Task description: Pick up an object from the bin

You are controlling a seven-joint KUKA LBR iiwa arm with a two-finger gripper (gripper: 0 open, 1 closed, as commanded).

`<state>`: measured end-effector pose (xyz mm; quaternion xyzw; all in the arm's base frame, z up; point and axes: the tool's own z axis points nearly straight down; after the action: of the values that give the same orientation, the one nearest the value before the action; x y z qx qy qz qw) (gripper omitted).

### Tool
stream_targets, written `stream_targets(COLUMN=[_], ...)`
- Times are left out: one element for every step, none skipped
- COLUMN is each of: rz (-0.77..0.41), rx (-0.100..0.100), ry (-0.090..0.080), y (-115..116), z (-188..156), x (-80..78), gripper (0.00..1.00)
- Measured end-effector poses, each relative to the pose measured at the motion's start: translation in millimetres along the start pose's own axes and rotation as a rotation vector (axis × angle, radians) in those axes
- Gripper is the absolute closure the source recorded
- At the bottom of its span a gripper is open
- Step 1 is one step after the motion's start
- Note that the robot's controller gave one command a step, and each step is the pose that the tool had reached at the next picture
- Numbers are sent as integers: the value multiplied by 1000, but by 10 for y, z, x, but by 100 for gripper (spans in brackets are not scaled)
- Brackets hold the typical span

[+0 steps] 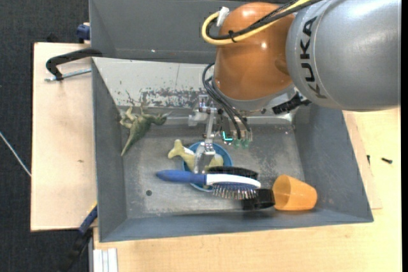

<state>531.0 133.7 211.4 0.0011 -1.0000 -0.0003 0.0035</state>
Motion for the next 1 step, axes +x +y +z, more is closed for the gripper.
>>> stream_targets(rz=[125], rx=[-6], ry=[-16], y=[-368], z=[1397], x=[-63], gripper=[0])
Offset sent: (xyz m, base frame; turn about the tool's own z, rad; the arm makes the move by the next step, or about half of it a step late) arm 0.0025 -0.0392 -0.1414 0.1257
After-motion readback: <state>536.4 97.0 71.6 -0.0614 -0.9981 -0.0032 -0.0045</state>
